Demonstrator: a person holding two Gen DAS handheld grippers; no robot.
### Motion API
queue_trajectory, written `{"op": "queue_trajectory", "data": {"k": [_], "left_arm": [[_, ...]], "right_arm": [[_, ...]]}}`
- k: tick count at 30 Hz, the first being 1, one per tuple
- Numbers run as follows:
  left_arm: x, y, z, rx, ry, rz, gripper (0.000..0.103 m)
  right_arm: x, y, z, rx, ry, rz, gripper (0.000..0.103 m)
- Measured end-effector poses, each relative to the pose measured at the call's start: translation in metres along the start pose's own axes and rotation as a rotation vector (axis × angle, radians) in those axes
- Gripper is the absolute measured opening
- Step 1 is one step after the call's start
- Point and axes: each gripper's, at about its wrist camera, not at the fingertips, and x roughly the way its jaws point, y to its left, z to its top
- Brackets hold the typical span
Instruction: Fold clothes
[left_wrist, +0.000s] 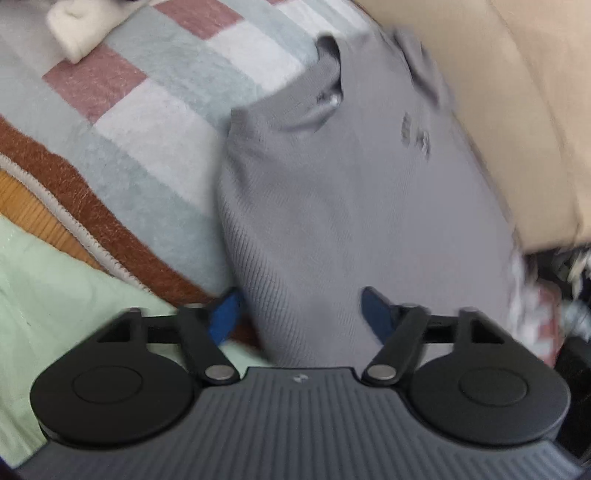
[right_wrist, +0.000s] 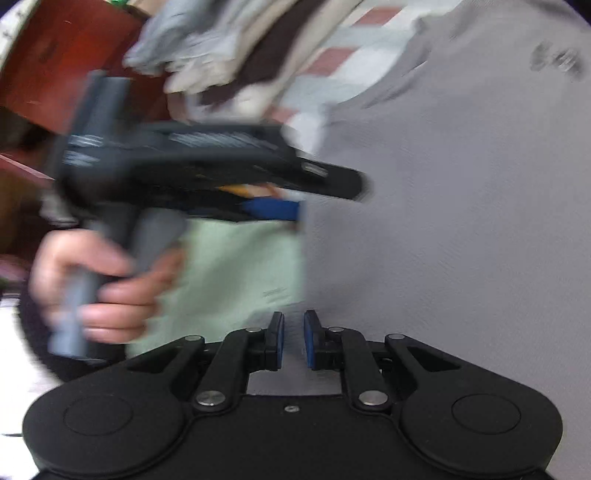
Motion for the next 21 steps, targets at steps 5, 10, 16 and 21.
{"op": "queue_trajectory", "data": {"k": [5,10,16,21], "left_arm": [[-0.01,-0.021,-0.015,0.201,-0.077,0.255,0.005],[-0.034,-0.032,-0.008,0.301,-0.111,0.391,0.007],[-0.074,-0.049,0.039,0.353,-0.175,0.24,0.009],[-0.094,-0.083,0.088,0.453,-0.208,0.226,0.021]], "right_arm": [[-0.005,0.003,-0.006,-0.009,-0.015,-0.026,0.018],[-0.065,0.002,0.001,-0.041,-0.144,-0.102,0.037],[-0.148,-0.012,0.019,-0.081,-0.329,-0.335,0.04],[-0.209,-0.025,0.053,-0.033,-0.382,-0.465,0.045]]}}
